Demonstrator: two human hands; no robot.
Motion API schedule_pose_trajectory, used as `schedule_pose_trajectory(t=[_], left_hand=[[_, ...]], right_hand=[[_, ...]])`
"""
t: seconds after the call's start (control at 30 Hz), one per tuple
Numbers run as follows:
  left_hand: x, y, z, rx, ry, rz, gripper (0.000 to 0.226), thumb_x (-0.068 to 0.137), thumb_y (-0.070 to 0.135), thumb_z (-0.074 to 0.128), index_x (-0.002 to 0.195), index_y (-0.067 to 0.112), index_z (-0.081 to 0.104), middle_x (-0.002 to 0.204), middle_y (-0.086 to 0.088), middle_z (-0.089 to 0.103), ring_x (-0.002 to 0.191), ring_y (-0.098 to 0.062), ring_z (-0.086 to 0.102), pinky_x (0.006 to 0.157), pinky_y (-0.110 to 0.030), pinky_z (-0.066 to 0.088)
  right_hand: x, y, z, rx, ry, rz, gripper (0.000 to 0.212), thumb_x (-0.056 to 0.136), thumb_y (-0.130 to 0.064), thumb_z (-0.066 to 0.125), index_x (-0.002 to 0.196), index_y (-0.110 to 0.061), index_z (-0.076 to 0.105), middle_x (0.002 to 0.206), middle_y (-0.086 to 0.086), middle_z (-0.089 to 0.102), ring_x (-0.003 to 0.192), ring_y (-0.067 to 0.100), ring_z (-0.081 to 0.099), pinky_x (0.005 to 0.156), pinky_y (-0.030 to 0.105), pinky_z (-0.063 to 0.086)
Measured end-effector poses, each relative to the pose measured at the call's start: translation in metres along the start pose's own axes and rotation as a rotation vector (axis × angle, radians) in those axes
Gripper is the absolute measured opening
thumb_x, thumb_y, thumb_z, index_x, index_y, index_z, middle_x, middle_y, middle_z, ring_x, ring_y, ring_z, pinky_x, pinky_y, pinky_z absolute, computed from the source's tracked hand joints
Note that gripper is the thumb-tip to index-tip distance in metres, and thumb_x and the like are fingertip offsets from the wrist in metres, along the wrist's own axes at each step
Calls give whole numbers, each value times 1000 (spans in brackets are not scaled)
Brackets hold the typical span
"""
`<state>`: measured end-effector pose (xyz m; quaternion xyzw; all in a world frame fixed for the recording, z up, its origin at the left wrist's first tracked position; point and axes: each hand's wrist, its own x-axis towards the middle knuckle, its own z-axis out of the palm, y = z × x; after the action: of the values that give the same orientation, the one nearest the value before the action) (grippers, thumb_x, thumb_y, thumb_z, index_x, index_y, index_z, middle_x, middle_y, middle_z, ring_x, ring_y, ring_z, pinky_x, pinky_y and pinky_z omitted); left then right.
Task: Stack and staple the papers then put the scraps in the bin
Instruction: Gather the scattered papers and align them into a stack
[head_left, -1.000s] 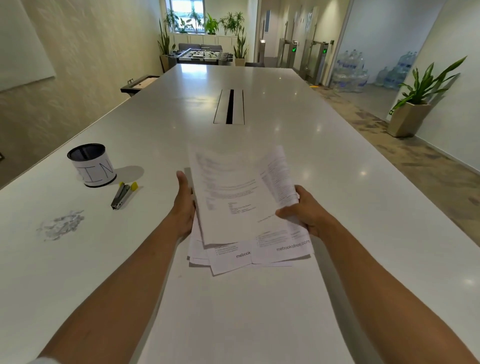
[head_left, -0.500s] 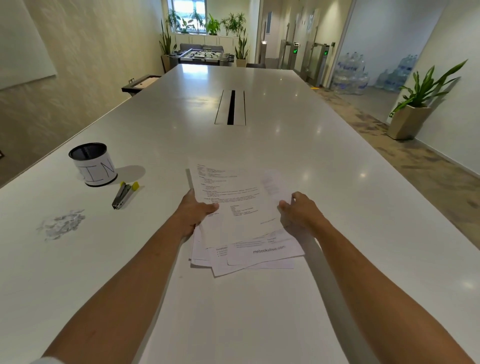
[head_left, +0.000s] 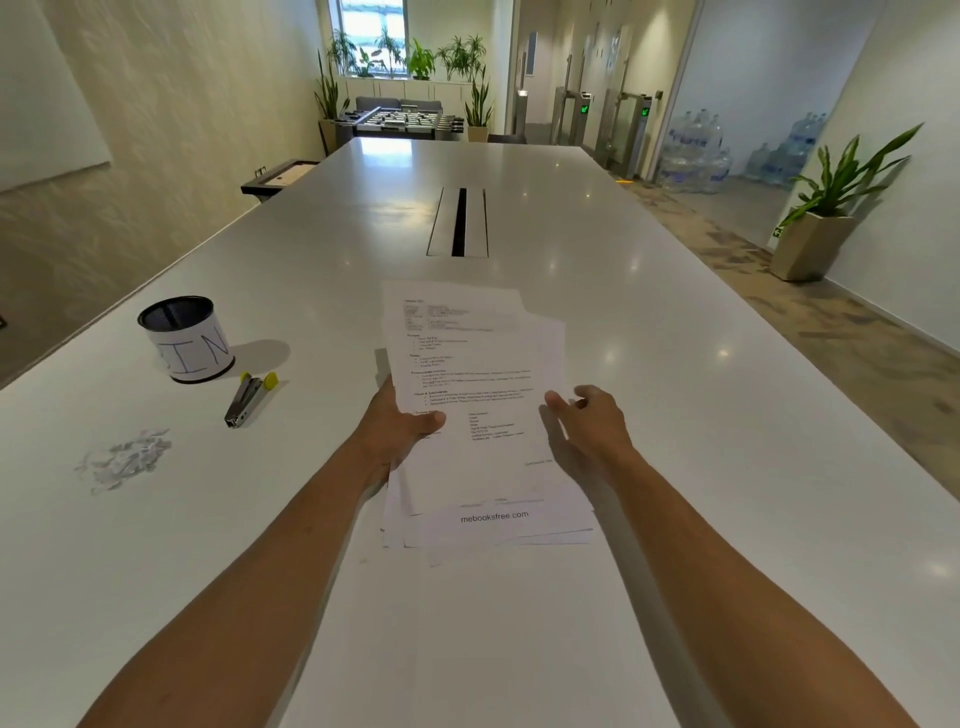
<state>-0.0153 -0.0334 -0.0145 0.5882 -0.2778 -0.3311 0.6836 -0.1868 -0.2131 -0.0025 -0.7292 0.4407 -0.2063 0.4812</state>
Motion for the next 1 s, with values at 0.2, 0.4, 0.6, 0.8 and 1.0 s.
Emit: schedule_pose_trajectory(t=[0.2, 0.4, 0.6, 0.8, 1.0], left_hand=[[-5, 39, 12, -11, -153, 122, 65, 81, -12, 65, 137, 10, 42, 132, -15, 59, 119, -29, 59, 96, -45, 50], [-2, 83, 23, 194, 68, 329, 53, 76, 4, 77, 121, 22, 55, 117, 5, 67, 107, -8, 65, 89, -30, 55], [3, 128, 34, 247, 166, 460, 54, 75, 2, 78, 116, 24, 52, 114, 3, 64, 105, -12, 63, 82, -27, 58], [2, 120, 32, 246, 208, 445, 64, 71, 6, 82, 122, 19, 45, 119, -2, 61, 107, -16, 62, 89, -38, 55], [3, 108, 41, 243, 286, 433, 54, 76, -1, 74, 121, 12, 48, 116, -4, 64, 103, -17, 64, 84, -44, 58]], right_hand=[[-4, -16, -21, 426, -295, -89, 26, 96, -16, 61, 121, -9, 63, 101, -5, 75, 88, 9, 72, 72, 20, 56], [-5, -65, -37, 415, -77, -407, 33, 90, -10, 68, 122, -13, 62, 114, 2, 71, 100, 21, 71, 86, 41, 59], [-10, -103, -55, 460, -6, -605, 38, 90, -9, 67, 127, -12, 56, 118, 5, 69, 104, 21, 69, 84, 34, 59], [-9, -91, -49, 490, 10, -505, 56, 76, 5, 71, 125, -14, 51, 118, 6, 65, 107, 20, 65, 89, 38, 57], [-20, -89, -32, 486, 8, -492, 53, 80, 15, 57, 124, -15, 50, 116, 4, 62, 103, 13, 62, 68, 15, 55]])
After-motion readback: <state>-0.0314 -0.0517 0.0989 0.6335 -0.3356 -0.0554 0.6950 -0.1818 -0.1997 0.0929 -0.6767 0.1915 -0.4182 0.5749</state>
